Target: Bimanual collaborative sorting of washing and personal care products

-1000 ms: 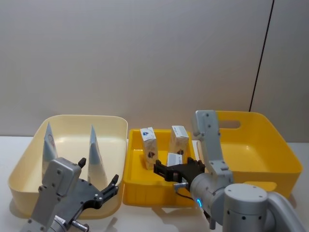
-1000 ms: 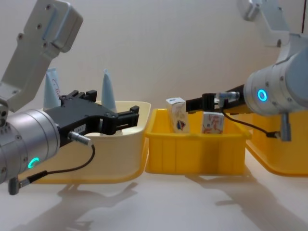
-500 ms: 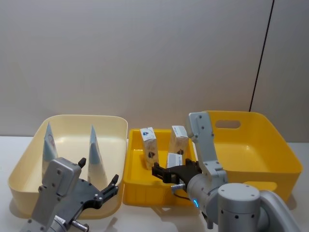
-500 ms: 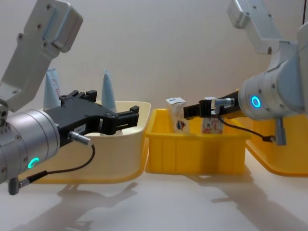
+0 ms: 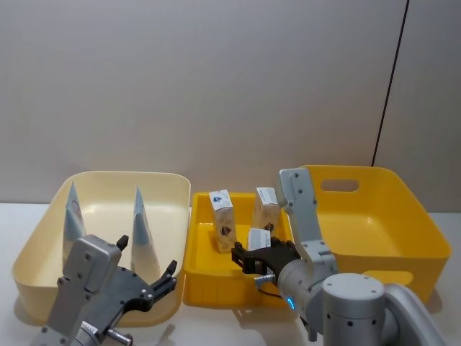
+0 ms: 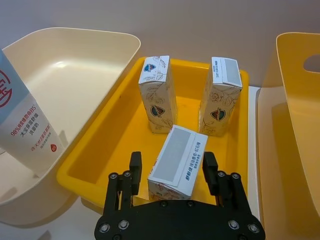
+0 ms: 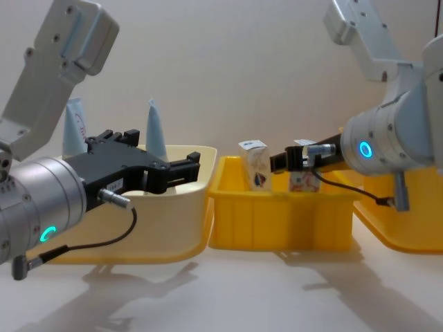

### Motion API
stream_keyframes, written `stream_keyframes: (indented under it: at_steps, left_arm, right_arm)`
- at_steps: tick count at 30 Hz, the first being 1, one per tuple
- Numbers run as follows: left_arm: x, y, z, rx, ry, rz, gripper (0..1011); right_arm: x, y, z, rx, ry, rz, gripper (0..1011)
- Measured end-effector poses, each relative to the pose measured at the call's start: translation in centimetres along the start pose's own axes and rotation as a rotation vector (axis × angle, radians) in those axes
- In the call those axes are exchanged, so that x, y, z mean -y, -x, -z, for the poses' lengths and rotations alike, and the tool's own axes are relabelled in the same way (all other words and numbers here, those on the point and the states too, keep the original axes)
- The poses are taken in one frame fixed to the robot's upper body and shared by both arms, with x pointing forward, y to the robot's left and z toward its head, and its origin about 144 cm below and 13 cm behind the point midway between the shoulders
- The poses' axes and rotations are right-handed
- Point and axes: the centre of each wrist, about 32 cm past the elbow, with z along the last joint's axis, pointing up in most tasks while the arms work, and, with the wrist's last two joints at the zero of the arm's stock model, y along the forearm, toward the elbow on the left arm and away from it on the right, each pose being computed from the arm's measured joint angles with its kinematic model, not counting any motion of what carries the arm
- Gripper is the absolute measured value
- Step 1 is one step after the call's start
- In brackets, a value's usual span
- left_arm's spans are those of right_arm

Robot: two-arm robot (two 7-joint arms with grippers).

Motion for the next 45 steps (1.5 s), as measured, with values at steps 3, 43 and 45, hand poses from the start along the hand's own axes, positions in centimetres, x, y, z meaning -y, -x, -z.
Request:
stream_keyframes:
  at_steps: [3, 43, 45]
  left_arm:
    - [0.0, 0.0, 0.0, 0.0, 0.0, 0.0, 1003]
    - [0.0, 0.0, 0.0, 0.0, 0.0, 0.0, 1003]
    - [0.0, 0.0, 0.0, 0.0, 0.0, 0.0, 1003]
  right_arm:
    - [0.0, 0.0, 0.0, 0.001, 0.0, 0.0, 674]
    - [1.0, -0.7, -0.6, 0.029, -0.127, -0.044, 446]
    - [1.3, -0.8, -0.9, 0.031, -0.156, -0.052, 446]
